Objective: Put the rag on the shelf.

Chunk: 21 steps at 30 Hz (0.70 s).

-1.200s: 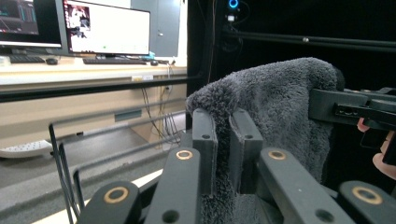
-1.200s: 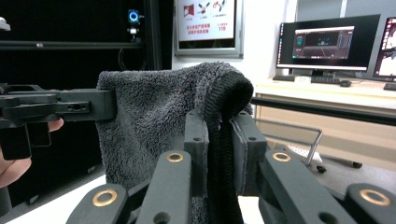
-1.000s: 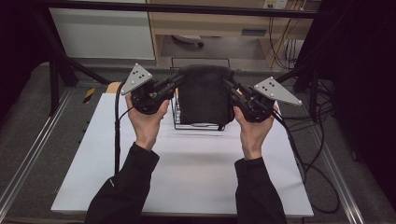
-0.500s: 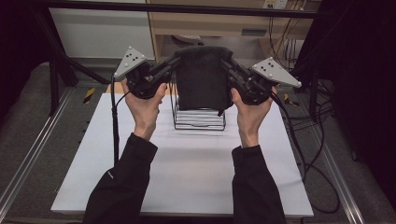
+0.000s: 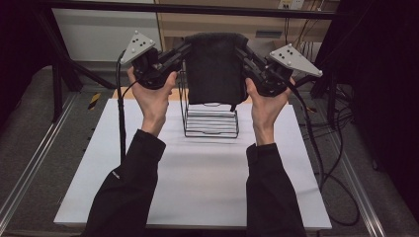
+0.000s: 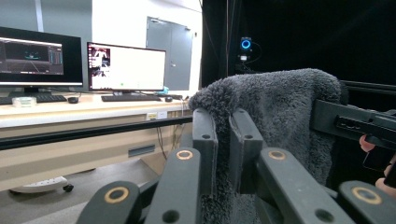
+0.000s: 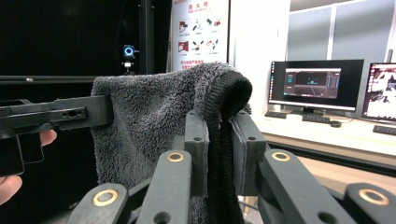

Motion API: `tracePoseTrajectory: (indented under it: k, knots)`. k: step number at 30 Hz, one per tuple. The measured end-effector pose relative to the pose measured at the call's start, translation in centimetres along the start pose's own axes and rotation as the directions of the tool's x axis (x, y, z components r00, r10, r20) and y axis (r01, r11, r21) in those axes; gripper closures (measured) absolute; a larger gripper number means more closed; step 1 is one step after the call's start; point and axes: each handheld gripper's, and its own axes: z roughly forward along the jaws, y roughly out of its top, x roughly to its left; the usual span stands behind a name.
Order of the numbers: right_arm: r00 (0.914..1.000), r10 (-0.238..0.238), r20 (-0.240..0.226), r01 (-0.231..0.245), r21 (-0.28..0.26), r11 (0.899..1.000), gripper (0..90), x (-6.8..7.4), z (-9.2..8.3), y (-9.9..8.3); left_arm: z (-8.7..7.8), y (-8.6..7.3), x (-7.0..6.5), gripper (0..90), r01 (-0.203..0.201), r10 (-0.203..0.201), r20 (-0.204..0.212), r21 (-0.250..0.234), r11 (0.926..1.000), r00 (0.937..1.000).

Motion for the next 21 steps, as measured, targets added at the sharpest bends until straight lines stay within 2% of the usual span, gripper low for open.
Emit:
tracePoseTrajectory:
  k: [5, 9, 13, 15, 18, 21]
  knots:
    - [1.0000, -0.003, 0.002, 0.003, -0.008, 1.000, 79.2, -0.3, 0.5, 0.9, 0.5, 1.0, 0.3, 82.3, 0.001, -0.001, 0.000, -0.005, 1.0000, 1.0000]
    - [1.0000, 0.006, 0.002, -0.006, -0.014, 1.000, 79.1, -0.7, 1.0, 1.4, 0.9, 1.9, 0.3, 82.3, -0.020, 0.020, -0.008, -0.001, 0.9998, 0.9998]
    - [1.0000, 0.005, 0.003, -0.005, -0.021, 1.000, 79.1, -0.9, 1.5, 2.1, 1.2, 2.8, 0.6, 82.3, -0.020, 0.020, -0.007, -0.006, 0.9998, 0.9998]
    - [1.0000, 0.005, 0.003, -0.004, -0.025, 1.000, 79.1, -1.0, 1.8, 2.4, 1.4, 3.1, 0.7, 82.3, -0.020, 0.020, -0.012, -0.009, 0.9998, 0.9997]
    - [1.0000, 0.003, 0.007, -0.003, -0.023, 1.000, 79.1, -1.0, 2.3, 2.8, 1.6, 3.6, 1.0, 82.3, -0.045, 0.045, -0.032, 0.001, 0.9990, 0.9985]
    - [0.9999, 0.002, 0.010, -0.002, -0.023, 1.000, 79.1, -1.1, 3.0, 3.0, 1.8, 3.9, 1.3, 82.3, -0.038, 0.038, -0.040, 0.000, 0.9993, 0.9984]
